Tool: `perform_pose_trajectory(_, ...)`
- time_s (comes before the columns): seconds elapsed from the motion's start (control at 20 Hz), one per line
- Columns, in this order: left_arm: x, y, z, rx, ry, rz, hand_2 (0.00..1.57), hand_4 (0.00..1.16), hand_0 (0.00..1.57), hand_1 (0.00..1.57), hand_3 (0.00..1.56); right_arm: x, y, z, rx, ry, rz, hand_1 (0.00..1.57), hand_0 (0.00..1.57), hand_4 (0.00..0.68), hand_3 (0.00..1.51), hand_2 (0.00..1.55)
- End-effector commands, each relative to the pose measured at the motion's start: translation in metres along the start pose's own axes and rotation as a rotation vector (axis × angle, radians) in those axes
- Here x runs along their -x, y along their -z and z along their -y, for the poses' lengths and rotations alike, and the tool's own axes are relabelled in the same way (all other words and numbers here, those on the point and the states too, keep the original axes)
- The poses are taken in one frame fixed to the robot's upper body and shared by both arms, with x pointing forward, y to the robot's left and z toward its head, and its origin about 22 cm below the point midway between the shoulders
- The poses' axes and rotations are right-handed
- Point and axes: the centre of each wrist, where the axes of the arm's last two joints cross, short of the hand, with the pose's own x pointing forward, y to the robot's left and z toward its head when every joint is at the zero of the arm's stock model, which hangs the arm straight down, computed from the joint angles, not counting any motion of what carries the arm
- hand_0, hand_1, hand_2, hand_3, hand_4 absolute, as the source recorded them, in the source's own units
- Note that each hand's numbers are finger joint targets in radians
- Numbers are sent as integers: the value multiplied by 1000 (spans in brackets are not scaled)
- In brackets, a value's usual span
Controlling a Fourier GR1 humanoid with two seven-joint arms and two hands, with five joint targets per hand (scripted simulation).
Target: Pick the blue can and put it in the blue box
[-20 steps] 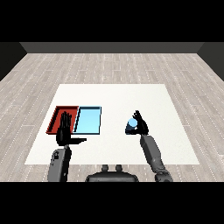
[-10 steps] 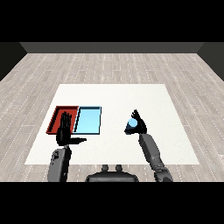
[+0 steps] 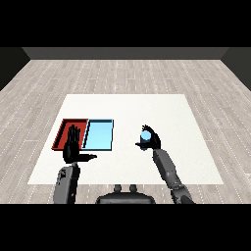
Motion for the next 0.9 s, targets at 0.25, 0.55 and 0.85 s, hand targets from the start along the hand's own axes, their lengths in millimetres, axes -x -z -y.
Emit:
perform_pose_trajectory(0.25,13,1,19,1,-1,9,0,0,0,0,0,-2,-2,-10,60,-119,-65,1559,1559,678,1443,1492)
perform_pose_trajectory(0.55,-2,3,3,18,-31,-14,0,0,0,0,0,-27,16,-11,5,-139,40,1524,1524,659,1420,1468)
perform_pose_trajectory(0.85,11,-7,32,69,44,-57,0,0,0,0,0,-43,2,3,-23,-153,126,1472,1472,649,1410,1451)
